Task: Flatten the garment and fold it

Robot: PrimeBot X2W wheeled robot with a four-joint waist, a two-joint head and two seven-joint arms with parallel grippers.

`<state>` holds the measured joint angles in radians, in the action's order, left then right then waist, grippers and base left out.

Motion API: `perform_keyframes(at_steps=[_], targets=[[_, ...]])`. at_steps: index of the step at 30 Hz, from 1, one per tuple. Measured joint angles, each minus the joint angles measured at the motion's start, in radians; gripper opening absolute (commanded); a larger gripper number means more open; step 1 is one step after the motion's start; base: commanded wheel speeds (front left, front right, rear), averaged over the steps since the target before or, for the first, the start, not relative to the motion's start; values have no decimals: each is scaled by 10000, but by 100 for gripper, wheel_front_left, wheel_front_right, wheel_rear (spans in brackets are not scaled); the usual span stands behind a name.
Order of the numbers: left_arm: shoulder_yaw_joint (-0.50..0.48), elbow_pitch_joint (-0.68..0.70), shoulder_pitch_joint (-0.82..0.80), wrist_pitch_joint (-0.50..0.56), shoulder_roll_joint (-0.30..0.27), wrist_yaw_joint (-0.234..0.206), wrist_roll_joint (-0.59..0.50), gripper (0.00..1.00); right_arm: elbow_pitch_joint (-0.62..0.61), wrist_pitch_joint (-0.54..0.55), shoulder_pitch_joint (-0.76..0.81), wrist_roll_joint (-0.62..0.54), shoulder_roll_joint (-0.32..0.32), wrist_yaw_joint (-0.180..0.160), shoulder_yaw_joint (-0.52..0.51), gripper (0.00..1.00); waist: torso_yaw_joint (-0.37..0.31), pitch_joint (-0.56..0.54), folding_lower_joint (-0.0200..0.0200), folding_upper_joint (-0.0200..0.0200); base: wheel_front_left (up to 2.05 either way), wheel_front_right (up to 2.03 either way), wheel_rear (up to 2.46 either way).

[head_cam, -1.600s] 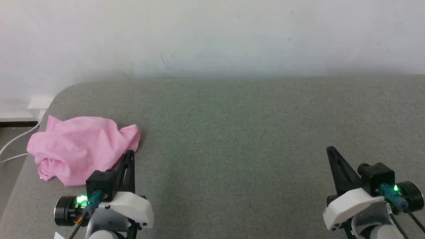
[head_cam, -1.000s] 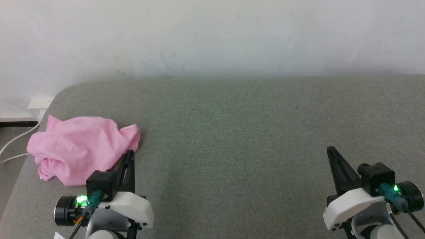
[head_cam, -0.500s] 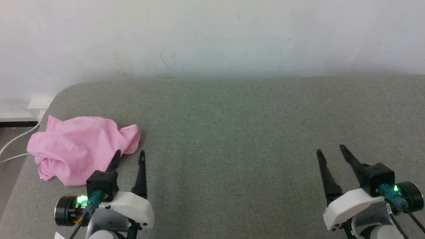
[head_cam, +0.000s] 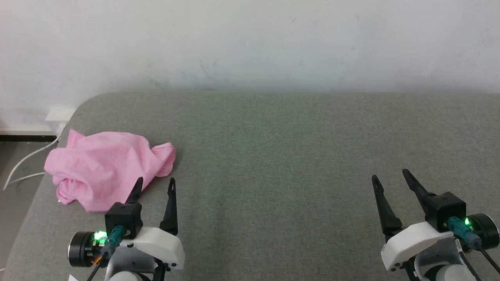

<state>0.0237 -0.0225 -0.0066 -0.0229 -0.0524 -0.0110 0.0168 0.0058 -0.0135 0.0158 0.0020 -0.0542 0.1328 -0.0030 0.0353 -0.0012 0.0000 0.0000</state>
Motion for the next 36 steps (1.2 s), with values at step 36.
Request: perform_keyframes(at_steps=[36], targets=[[119, -104, 4, -746, -186, -635, 587, 100, 102, -399, -5, 13, 2, 0, 230, 100, 2331, -55, 0, 0, 0, 0, 0]])
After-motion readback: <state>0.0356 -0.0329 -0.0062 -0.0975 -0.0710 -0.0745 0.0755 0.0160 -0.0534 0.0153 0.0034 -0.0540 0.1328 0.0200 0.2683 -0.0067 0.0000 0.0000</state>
